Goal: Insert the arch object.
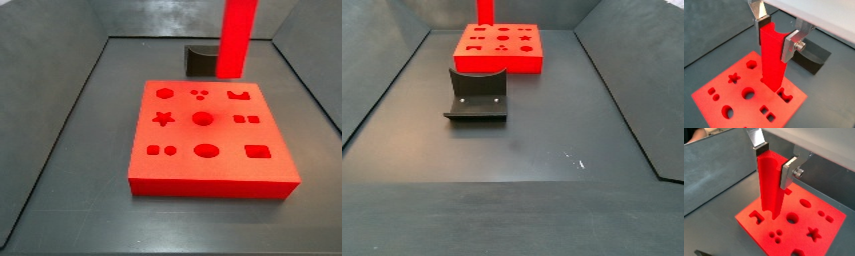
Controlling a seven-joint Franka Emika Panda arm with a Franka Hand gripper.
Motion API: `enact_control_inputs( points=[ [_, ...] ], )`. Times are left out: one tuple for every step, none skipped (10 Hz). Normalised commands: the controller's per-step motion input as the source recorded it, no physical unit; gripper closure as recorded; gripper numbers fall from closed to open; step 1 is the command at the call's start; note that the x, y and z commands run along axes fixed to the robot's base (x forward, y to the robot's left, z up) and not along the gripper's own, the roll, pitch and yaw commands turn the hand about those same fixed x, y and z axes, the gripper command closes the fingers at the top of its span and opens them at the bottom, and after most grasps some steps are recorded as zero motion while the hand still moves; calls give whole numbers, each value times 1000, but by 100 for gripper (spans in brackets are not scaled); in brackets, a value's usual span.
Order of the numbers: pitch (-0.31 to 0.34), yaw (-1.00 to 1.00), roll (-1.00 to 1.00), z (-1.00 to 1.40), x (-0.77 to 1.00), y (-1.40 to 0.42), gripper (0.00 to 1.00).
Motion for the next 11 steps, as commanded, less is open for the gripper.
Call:
enact_control_inputs(
  points=[
    [0, 0, 170, 0, 1000, 26, 100],
    [-69, 0, 159, -11, 1000, 91, 100],
    [-86, -3, 190, -11, 1000, 83, 100],
    [-70, 0, 246, -71, 1000, 20, 100],
    [0, 0, 191, -134, 531, 0, 100],
    [0, 17, 80, -257, 380, 0, 100],
    [0, 46, 14, -337, 226, 103, 100],
    [0, 40, 0, -311, 91, 37, 100],
    [0, 0, 0, -269, 0, 0, 100],
    [0, 0, -6, -243, 0, 0, 100],
    [0, 0, 0, -283, 0, 0, 100]
  ],
)
